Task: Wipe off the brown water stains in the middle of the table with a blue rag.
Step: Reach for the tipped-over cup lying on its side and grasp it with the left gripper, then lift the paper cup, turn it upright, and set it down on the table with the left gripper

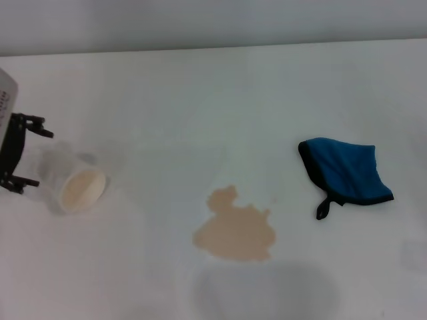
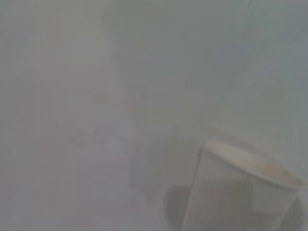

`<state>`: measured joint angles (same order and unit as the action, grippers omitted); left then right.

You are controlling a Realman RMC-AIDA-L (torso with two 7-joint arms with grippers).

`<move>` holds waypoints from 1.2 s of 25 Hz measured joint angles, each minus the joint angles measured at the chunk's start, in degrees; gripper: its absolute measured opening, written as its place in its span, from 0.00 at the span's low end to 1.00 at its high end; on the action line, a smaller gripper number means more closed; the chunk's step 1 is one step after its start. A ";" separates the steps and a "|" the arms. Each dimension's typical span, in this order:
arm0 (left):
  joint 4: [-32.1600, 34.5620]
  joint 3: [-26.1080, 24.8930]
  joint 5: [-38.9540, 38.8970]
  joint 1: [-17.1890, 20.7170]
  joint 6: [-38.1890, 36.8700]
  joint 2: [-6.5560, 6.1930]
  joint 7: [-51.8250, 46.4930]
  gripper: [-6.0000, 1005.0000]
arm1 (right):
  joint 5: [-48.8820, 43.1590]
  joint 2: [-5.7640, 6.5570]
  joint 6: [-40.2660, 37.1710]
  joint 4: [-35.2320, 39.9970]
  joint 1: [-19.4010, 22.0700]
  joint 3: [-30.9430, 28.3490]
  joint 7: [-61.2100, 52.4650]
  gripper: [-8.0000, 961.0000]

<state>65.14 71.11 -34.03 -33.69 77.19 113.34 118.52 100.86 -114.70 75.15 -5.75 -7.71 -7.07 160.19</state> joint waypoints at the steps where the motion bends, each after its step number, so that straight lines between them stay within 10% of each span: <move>1: -0.62 0.00 0.00 -0.01 -0.17 0.33 0.57 0.84 | 0.02 0.00 0.43 -0.05 0.06 -0.08 -0.02 0.89; 30: -8.82 -0.43 -1.50 1.06 -10.04 3.31 8.73 0.80 | -0.14 0.09 4.82 -2.17 1.58 1.69 -0.15 0.89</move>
<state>56.32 70.68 -35.54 -32.63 67.16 116.65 127.25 100.72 -114.61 79.97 -7.91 -6.12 -5.37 160.04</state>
